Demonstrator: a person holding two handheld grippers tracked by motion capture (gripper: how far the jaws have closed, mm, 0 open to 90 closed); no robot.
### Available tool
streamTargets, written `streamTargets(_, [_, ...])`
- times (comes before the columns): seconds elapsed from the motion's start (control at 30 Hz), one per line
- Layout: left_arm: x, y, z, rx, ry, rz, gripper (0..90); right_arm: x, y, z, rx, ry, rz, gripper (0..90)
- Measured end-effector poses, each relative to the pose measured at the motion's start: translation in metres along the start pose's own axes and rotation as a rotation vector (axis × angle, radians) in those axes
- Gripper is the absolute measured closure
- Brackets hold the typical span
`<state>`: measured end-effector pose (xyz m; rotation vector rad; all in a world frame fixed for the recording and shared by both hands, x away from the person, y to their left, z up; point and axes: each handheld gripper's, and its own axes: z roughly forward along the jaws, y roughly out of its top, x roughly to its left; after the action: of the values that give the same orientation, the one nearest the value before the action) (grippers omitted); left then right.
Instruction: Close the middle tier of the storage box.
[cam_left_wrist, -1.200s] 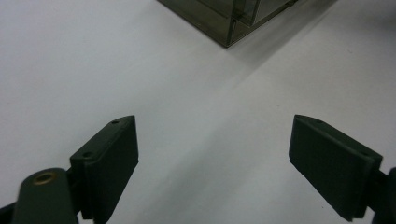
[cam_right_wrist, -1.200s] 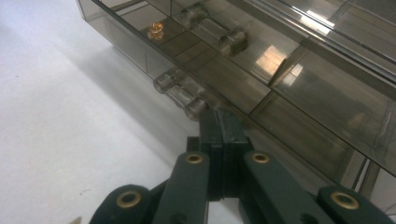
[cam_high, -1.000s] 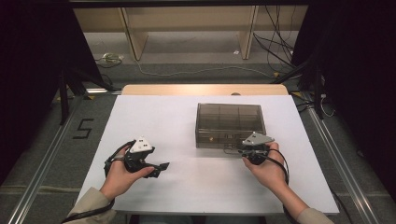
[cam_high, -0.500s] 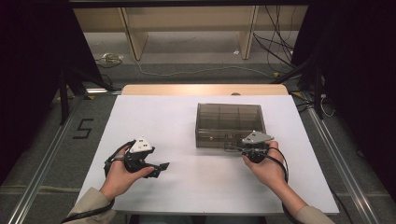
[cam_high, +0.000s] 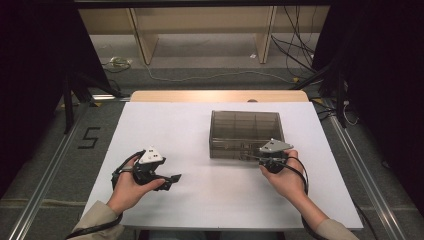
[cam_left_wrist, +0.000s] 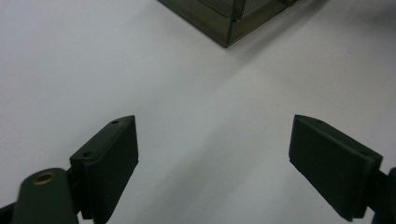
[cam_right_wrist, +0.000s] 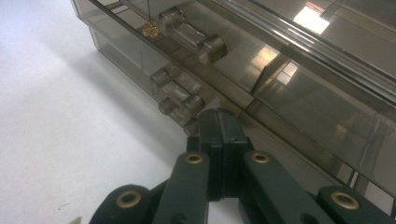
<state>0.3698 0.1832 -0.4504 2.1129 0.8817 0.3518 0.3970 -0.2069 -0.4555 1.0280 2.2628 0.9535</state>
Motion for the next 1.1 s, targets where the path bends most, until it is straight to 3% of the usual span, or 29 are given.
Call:
streamTargets(0.97, [0.0003, -0.0006, 0.0002, 0.007, -0.003, 0.004, 16.0, -0.0070, -0.0008, 0.0050, -0.002, -0.011, 0.020, 90.0])
streamTargets(1.1, [0.0011, -0.0016, 0.0003, 0.006, 0.000, -0.005, 16.0, -0.0098, -0.0030, 0.0019, -0.006, -0.004, 0.035, 85.1])
